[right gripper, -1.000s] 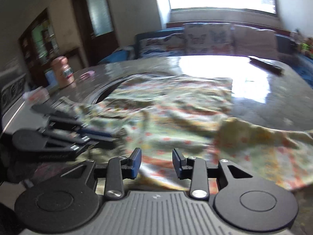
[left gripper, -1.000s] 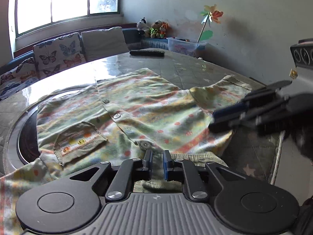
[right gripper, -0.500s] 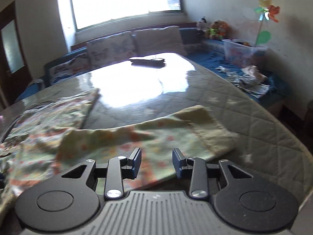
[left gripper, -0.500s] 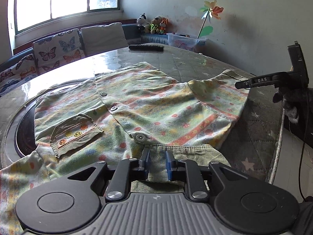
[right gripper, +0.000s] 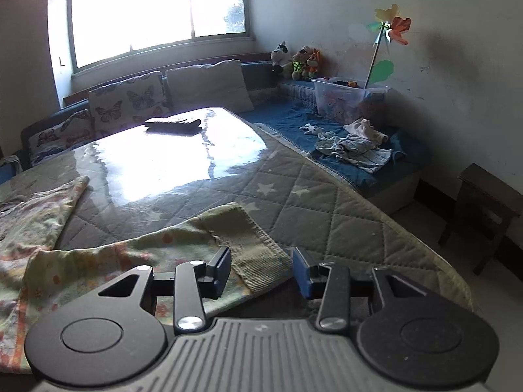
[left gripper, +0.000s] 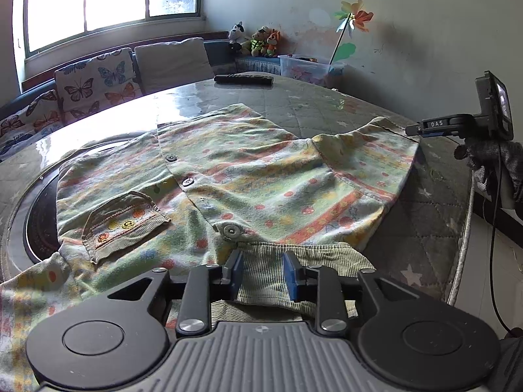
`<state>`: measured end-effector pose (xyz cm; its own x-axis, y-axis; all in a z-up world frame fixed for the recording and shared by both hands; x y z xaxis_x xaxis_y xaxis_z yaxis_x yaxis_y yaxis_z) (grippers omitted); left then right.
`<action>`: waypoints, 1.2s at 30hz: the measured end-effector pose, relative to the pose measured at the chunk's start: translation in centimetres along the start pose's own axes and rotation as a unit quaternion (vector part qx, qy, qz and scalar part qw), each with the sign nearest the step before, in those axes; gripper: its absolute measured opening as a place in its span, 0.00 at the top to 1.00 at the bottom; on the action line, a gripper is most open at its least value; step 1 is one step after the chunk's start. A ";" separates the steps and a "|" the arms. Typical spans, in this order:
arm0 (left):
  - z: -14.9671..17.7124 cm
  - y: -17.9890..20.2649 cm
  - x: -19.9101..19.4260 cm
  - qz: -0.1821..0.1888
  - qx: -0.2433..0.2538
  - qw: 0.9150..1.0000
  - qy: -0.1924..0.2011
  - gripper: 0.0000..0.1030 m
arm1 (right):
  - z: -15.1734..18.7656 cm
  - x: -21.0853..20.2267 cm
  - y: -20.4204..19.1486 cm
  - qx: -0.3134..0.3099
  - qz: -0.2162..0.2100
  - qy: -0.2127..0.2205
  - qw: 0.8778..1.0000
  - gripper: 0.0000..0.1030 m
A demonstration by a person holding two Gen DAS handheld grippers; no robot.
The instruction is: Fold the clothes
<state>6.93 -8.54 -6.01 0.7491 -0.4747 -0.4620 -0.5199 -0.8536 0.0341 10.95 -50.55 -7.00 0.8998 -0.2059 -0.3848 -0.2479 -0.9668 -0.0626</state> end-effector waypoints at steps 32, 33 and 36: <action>-0.5 -2.9 -3.6 -0.054 -0.031 0.997 0.048 0.47 | -10.0 -11.0 -21.4 -0.025 -0.332 0.078 0.940 0.93; -0.5 -3.1 -3.8 -0.056 -0.033 0.997 0.050 0.47 | -9.8 -11.5 -23.1 -0.032 -0.352 0.076 0.932 0.93; -0.2 -3.5 -4.4 -0.063 -0.039 0.996 0.055 0.46 | -9.1 -12.1 -26.7 -0.050 -0.388 0.066 0.918 0.93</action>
<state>5.58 -3.48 -3.90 0.8490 -0.3791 -0.3681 -0.3882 -0.9201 0.0521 9.94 -23.66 7.74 0.8285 0.5410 -0.1448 0.5148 -0.8375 -0.1833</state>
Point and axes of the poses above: each gripper's, at about its wrist camera, not at the fingertips, and x roughly the way its jaws point, y to its right, z to its underside, the point moved 9 cm from there along x, roughly the way its jaws point, and after that the axes turned 13 degrees about y, right-handed, at the moved point
